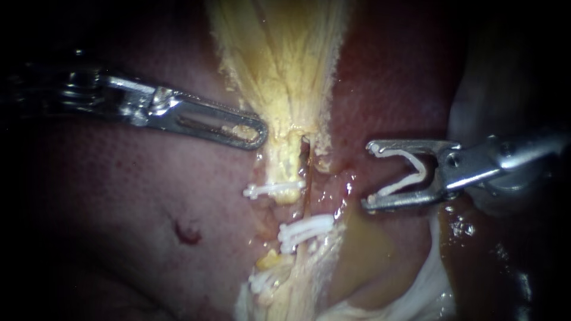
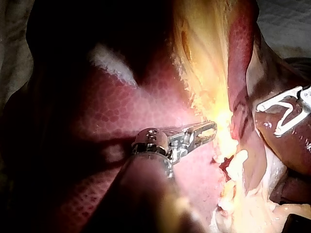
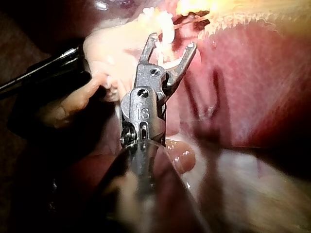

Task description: Clipping third clip right tube

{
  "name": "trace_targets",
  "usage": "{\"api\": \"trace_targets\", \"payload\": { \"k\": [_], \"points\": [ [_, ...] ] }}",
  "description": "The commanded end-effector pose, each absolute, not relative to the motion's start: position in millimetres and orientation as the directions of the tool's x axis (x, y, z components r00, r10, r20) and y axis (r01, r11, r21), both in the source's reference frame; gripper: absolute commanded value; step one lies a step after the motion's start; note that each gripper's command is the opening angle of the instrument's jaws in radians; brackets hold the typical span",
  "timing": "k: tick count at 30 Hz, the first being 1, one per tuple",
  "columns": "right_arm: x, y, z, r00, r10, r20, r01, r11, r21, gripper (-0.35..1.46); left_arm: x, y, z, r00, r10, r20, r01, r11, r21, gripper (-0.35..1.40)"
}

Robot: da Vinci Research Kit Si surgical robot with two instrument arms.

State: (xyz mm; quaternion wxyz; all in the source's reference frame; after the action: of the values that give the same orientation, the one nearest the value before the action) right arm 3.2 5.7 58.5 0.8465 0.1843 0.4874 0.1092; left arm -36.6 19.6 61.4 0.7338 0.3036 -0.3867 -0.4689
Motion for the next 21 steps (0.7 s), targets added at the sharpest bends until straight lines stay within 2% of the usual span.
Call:
{"api": "trace_targets", "payload": {
  "k": [1, 6, 14, 21],
  "points": [
    [3.2, 5.7, 58.6, 0.501, 0.364, -0.785, -0.005, 0.908, 0.418, 0.50, -36.4, 19.6, 61.2, 0.262, -0.923, 0.282, 0.453, 0.376, 0.808, -0.35],
    [3.2, 5.7, 58.7, 0.500, 0.365, -0.785, -0.003, 0.908, 0.420, 0.50, -34.8, 20.5, 60.0, 0.264, -0.924, 0.278, 0.448, 0.373, 0.813, -0.35],
    [3.2, 5.7, 58.6, 0.500, 0.364, -0.786, 0.000, 0.907, 0.421, 0.50, -29.8, 22.7, 56.6, 0.223, -0.931, 0.289, 0.474, 0.362, 0.802, -0.35],
    [3.5, 5.7, 58.6, 0.493, 0.367, -0.789, 0.005, 0.906, 0.424, 0.50, -29.3, 22.7, 56.5, 0.216, -0.932, 0.291, 0.478, 0.361, 0.801, -0.35]
  ]
}}
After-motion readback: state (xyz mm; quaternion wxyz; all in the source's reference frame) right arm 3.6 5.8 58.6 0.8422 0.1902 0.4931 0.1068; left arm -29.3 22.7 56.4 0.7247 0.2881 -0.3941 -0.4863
